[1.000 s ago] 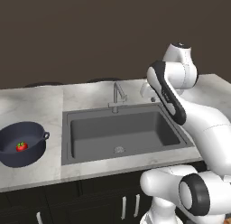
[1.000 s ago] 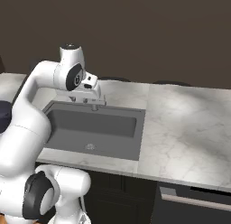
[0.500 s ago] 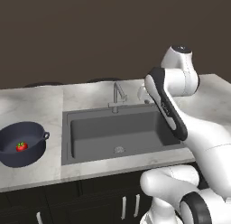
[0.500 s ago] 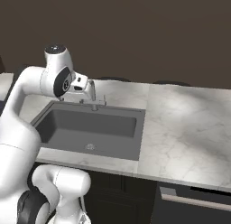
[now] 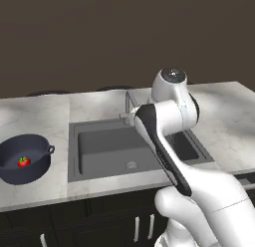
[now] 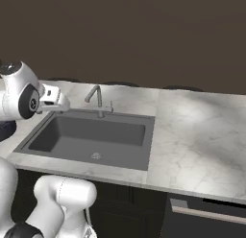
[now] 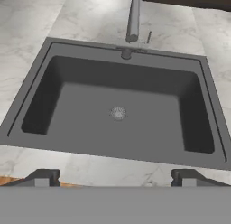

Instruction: Dump the tomato from the pot into the sink. Then turn on the water and wash the tomato. Then turn off the water and put the tomato back in the pot.

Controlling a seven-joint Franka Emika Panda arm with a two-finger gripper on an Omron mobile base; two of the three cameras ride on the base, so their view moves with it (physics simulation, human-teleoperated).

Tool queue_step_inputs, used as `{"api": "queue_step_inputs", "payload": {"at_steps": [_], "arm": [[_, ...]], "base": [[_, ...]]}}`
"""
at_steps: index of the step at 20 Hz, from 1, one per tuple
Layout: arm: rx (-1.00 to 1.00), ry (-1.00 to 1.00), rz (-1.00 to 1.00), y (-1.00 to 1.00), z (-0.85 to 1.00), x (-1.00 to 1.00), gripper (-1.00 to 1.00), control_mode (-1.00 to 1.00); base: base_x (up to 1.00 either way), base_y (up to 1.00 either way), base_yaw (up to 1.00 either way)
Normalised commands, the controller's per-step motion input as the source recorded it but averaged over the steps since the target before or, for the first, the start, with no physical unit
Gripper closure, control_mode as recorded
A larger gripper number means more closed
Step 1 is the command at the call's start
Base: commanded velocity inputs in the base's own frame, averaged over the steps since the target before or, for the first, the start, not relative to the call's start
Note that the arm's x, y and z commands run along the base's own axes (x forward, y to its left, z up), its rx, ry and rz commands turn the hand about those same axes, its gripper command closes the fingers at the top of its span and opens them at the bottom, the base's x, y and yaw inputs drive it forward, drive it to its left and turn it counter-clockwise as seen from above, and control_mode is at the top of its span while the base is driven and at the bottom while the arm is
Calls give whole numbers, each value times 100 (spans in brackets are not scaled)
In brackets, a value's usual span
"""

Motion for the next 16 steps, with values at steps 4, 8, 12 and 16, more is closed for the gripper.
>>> {"api": "queue_step_inputs", "payload": {"at_steps": [4, 8, 12, 16], "arm": [[-8, -1, 0, 97, 0, -4, -100, -100], [-2, 0, 0, 90, 0, 0, -100, -100], [0, 0, -4, 77, 0, 0, -100, -100], [0, 0, -6, 65, 0, 0, -100, -100]], "base": [[0, 0, 0], [0, 0, 0], [0, 0, 0], [0, 0, 0]]}}
